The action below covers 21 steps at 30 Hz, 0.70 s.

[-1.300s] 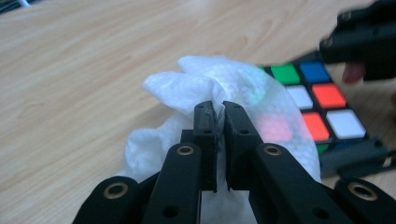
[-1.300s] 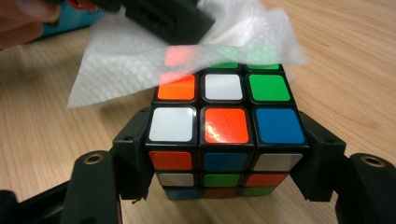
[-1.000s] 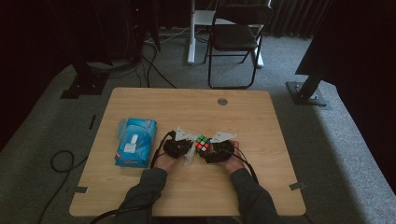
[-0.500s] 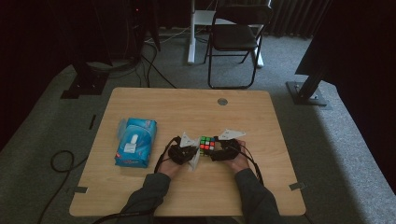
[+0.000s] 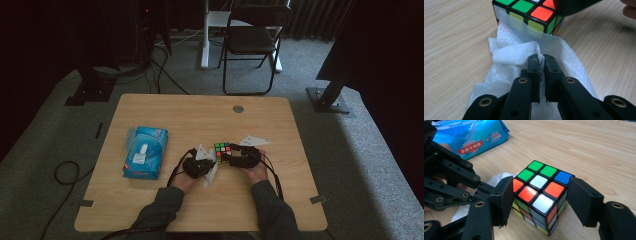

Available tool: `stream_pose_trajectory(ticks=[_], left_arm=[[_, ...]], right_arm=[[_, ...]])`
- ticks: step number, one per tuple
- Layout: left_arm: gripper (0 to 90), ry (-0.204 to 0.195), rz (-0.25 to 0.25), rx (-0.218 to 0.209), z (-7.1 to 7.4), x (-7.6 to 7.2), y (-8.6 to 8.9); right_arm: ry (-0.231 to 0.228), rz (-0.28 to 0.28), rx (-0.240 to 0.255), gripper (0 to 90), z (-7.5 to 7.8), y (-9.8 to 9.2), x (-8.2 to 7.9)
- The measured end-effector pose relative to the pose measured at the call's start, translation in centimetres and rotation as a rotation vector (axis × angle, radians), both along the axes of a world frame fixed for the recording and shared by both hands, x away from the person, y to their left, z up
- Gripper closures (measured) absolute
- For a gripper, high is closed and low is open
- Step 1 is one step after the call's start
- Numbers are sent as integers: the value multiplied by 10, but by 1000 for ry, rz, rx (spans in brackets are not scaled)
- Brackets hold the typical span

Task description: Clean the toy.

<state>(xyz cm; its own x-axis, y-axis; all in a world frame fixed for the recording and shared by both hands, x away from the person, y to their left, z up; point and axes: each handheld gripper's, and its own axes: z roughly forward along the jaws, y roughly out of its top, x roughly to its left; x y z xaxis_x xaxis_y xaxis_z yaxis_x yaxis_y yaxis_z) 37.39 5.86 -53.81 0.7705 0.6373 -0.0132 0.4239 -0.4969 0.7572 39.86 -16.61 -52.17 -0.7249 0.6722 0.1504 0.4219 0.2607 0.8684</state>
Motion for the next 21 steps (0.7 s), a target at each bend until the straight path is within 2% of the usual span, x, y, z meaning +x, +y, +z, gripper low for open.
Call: stream_pose_trajectory(ticks=[5,9,15,17,21], left_arm=[[847,-6,26,1,1,4,4],[846,-5,57,-20,3,11,7],[846,1,106,-36,4,24,8],[846,11,130,-59,5,29,8],[846,16,155,-127,10,30,7]], right_arm=[[-22,-43,36,421,5,1,1],[0,-84,-16,444,4,6,8],[37,-81,4,478,3,8,10],[46,-76,10,492,3,7,10],[53,-74,16,502,3,7,10]])
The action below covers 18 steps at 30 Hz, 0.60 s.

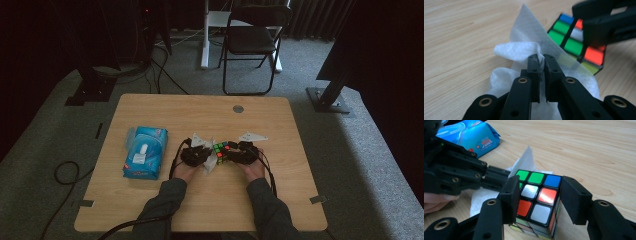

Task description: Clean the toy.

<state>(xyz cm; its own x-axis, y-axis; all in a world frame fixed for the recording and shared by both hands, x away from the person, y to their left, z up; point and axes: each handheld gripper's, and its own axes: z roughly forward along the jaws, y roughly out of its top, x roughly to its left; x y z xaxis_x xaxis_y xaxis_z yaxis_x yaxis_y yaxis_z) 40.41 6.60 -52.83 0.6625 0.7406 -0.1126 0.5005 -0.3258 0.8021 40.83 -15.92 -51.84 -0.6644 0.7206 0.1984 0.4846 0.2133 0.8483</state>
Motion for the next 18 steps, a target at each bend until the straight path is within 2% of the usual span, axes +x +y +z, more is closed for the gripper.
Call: stream_pose_trajectory(ticks=[4,7,11,12,15,18], left_arm=[[847,-7,-4,-31,0,-5,-1],[847,-14,-18,-18,2,-8,-2],[847,-42,-27,-46,8,-11,-2],[847,-56,-35,-26,10,-11,-5],[847,-45,-24,-17,8,-9,-4],[847,6,-10,31,-5,-5,-4]], right_arm=[[-5,-5,-4,509,0,1,-1],[-8,-7,-5,509,0,1,-1],[-6,-8,-3,509,0,1,-1],[-8,-10,-5,509,0,1,-2],[-7,-12,-2,509,0,1,-2],[-9,-11,-4,509,0,1,-2]])
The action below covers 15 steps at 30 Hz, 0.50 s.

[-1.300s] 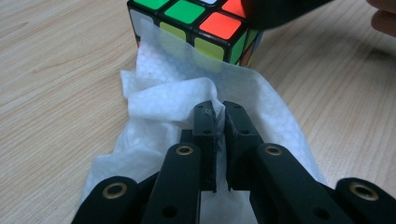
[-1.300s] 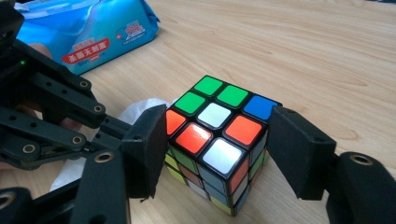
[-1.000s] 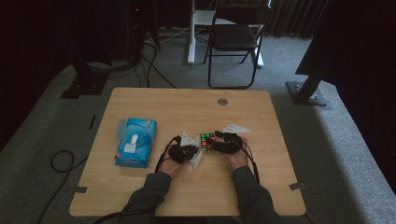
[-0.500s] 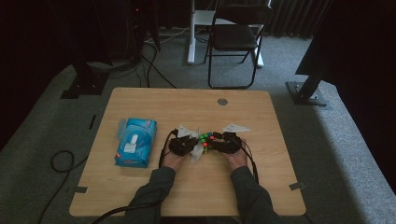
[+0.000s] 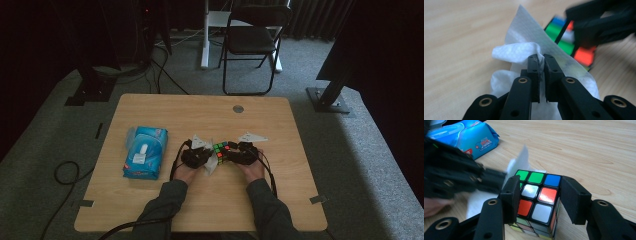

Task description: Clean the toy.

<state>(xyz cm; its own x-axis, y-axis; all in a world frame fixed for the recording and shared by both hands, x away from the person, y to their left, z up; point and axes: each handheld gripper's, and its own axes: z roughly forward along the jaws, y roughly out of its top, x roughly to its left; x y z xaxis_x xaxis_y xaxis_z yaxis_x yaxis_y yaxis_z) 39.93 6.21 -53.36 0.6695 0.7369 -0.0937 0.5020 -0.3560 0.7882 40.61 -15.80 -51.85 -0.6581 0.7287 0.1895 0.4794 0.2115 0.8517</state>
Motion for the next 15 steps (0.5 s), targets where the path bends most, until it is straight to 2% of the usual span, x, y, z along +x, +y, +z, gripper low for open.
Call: stream_pose_trajectory(ticks=[2,6,7,8,11,14,15], left_arm=[[847,8,4,6,-5,-1,-2],[846,1,19,-25,-2,-2,-1],[846,-23,32,-50,4,-3,0],[846,-24,37,-71,6,-3,2],[846,-26,32,-69,5,-4,1],[847,-6,19,-20,-2,-6,-3],[849,-6,19,-20,-2,-6,-3]], right_arm=[[1,-1,1,509,0,0,0],[3,-1,9,508,-1,-1,0],[3,-3,9,508,-1,-1,0],[3,-4,11,508,-1,-1,0],[2,-6,12,507,-1,0,0],[0,-9,12,507,-1,0,0],[0,-9,12,507,-1,0,0]])
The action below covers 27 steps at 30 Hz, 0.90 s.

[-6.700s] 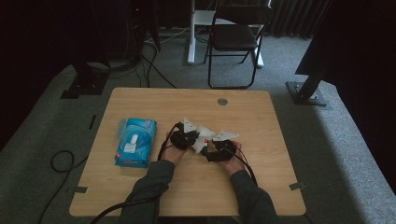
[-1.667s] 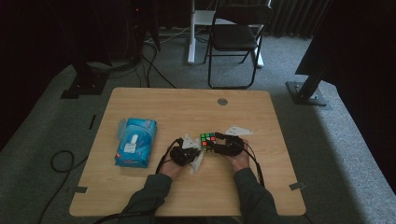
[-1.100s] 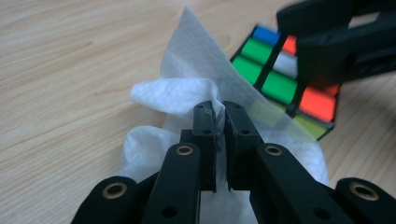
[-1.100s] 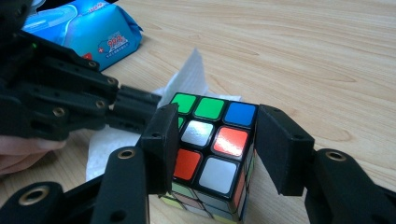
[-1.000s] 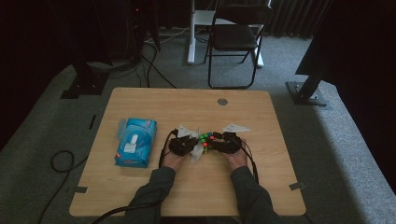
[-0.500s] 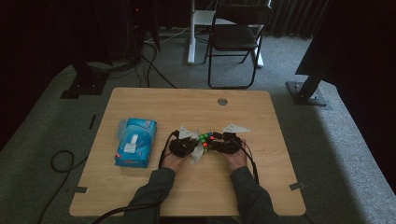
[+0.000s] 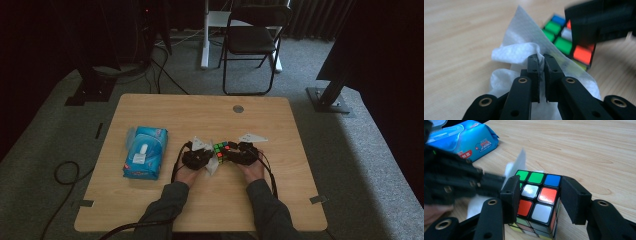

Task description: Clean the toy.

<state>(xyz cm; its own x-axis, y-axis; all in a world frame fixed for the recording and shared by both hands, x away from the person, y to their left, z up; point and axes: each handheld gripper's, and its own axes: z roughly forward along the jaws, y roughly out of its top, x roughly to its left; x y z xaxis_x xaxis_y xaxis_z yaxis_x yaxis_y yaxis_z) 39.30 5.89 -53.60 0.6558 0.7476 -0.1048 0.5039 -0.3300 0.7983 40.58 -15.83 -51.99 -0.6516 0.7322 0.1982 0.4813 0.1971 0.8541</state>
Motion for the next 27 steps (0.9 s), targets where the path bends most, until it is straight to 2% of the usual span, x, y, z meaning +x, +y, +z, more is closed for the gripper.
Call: stream_pose_trajectory(ticks=[1,3,6,7,11,18,22,24,27], left_arm=[[849,22,-2,17,-4,1,-1],[845,14,-5,34,-1,2,-2],[844,-14,12,-9,12,1,1],[844,-25,4,-22,16,0,1],[838,-46,-21,-5,20,-4,-3],[840,-43,-9,-9,14,-8,-1],[839,-5,-12,32,2,-8,-5],[839,16,-9,38,-5,-9,-6],[839,17,-4,37,-5,-9,-6]], right_arm=[[0,0,0,507,0,0,0],[-1,-3,5,507,0,0,0],[-1,-4,7,507,-1,0,0],[-1,-6,7,506,-1,0,0],[3,-12,11,506,-1,0,-1],[5,-13,11,506,-1,0,-1],[5,-14,12,506,-1,0,-1],[6,-17,13,506,-1,0,-1],[6,-16,14,506,-1,0,-1]])
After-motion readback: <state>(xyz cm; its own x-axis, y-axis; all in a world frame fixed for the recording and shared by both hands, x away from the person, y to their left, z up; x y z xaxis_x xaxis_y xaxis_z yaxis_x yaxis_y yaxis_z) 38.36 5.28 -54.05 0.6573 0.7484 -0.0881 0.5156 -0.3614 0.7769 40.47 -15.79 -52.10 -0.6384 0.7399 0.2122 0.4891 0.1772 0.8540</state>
